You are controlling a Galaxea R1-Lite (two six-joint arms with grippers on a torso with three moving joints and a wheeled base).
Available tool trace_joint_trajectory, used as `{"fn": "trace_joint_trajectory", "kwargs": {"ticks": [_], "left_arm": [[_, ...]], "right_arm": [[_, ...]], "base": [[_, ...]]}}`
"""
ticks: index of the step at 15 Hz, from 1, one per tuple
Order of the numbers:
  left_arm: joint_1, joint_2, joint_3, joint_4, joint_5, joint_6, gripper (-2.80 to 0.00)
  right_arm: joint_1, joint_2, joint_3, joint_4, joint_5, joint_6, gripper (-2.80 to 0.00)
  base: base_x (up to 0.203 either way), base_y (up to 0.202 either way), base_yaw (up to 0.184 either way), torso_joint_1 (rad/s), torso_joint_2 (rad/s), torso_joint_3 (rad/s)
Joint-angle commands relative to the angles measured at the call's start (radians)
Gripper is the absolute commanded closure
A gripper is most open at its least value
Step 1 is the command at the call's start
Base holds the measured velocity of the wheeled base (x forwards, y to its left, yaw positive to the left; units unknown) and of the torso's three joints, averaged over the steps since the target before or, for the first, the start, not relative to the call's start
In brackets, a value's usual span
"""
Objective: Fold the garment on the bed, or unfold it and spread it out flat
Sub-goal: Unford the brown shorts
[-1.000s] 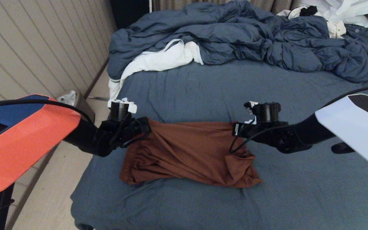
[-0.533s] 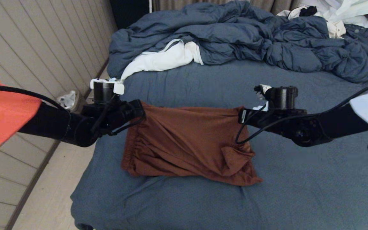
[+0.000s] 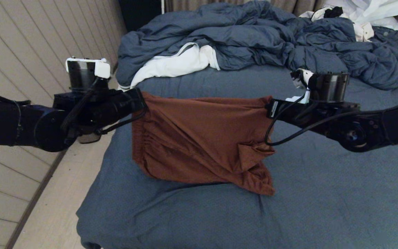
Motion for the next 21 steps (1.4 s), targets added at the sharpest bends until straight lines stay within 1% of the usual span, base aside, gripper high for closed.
{"fn": "trace_joint_trajectory", "kwargs": {"ticks": [1,5,9,11,13,15,17,19,21], "left_arm": [[0.0,-0.033,-0.039,0.017,0.001,0.009,0.0],[0.0,-0.045,-0.105,0.059,0.01,0.013,0.0],[0.001,-0.027,-0.232,0.15,0.01,0.022,0.0],[0.001,-0.017,-0.295,0.183,0.01,0.039,0.0],[0.002,0.004,-0.363,0.216,0.01,0.042,0.0],[0.002,0.028,-0.43,0.242,0.011,0.044,0.0],[0.002,0.057,-0.504,0.278,0.012,0.044,0.0],[0.002,0.078,-0.557,0.29,0.012,0.044,0.0],[0.002,0.085,-0.604,0.298,0.013,0.063,0.0]], "right_arm": [[-0.002,-0.04,-0.011,-0.003,-0.001,0.0,0.0],[-0.007,-0.057,-0.059,-0.001,-0.026,-0.002,0.0],[-0.013,-0.055,-0.14,0.036,-0.027,-0.002,0.0],[-0.014,-0.044,-0.204,0.057,-0.028,-0.002,0.0],[-0.014,-0.028,-0.276,0.117,-0.029,-0.002,0.0],[-0.016,-0.008,-0.34,0.14,-0.03,-0.004,0.0],[-0.02,0.007,-0.422,0.206,-0.031,-0.004,0.0],[-0.021,0.023,-0.494,0.238,-0.04,-0.004,0.0],[-0.022,0.028,-0.553,0.28,-0.042,-0.005,0.0]], "base": [[0.0,0.0,0.0,0.0,0.0,0.0],[0.0,0.0,0.0,0.0,0.0,0.0],[0.0,0.0,0.0,0.0,0.0,0.0],[0.0,0.0,0.0,0.0,0.0,0.0],[0.0,0.0,0.0,0.0,0.0,0.0],[0.0,0.0,0.0,0.0,0.0,0.0],[0.0,0.0,0.0,0.0,0.0,0.0],[0.0,0.0,0.0,0.0,0.0,0.0],[0.0,0.0,0.0,0.0,0.0,0.0]]}}
